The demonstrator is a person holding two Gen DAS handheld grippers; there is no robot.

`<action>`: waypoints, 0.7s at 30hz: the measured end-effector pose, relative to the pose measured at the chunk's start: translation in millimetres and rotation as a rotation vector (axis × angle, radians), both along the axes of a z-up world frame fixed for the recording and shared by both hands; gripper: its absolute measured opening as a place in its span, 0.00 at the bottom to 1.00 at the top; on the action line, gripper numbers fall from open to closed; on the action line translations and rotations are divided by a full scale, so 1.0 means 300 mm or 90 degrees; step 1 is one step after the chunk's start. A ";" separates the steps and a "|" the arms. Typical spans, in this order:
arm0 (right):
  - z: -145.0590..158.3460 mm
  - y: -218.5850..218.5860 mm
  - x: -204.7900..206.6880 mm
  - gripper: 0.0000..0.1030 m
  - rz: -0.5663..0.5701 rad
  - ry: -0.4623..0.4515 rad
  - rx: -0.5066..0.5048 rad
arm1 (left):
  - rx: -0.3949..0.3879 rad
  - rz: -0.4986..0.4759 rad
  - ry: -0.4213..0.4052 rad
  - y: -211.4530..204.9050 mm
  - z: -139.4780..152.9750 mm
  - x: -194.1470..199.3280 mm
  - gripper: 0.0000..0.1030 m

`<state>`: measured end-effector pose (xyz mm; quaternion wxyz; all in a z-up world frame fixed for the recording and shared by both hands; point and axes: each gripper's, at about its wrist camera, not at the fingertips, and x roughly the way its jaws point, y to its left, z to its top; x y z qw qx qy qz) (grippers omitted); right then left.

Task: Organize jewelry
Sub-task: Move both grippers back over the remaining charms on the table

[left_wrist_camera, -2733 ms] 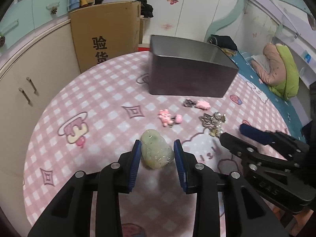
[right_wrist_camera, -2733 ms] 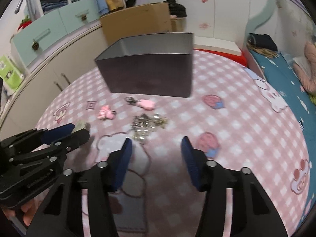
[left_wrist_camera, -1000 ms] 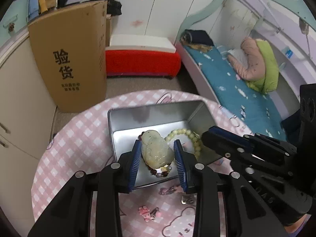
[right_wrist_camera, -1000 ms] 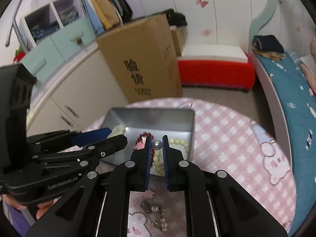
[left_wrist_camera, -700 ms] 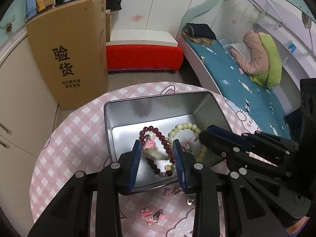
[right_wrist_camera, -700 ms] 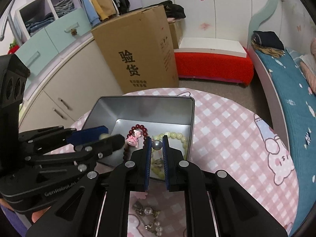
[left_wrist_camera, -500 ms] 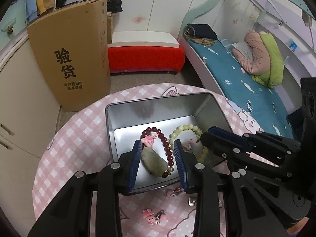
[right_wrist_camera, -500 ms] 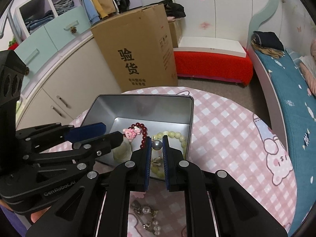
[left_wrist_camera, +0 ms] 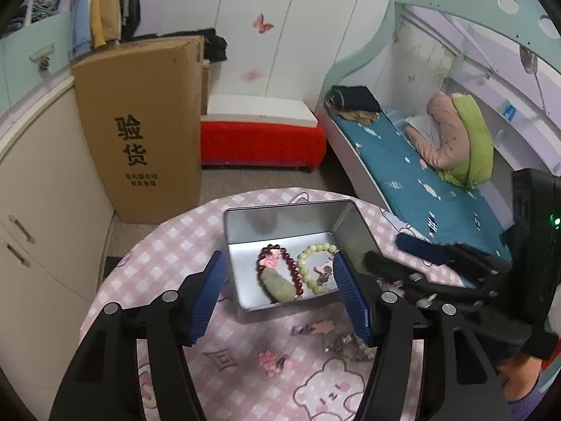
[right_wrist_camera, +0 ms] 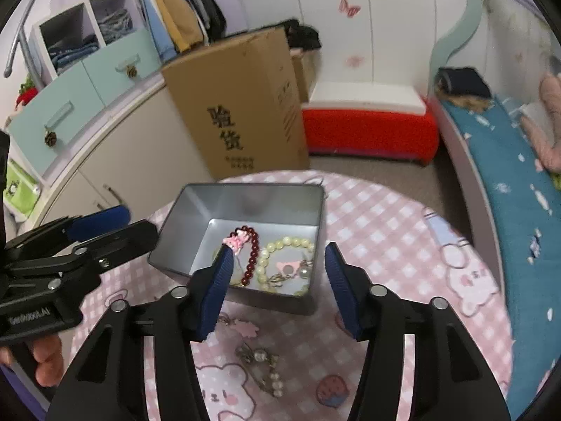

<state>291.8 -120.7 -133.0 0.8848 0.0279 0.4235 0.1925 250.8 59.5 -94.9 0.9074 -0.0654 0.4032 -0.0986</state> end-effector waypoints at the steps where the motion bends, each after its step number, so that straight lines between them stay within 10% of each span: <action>1: 0.006 -0.009 -0.009 0.52 -0.002 -0.002 0.003 | 0.003 0.010 -0.010 0.009 0.004 -0.023 0.64; 21: -0.208 -0.089 -0.229 0.58 -0.030 0.049 -0.015 | 0.065 0.036 0.050 -0.032 -0.290 -0.180 0.65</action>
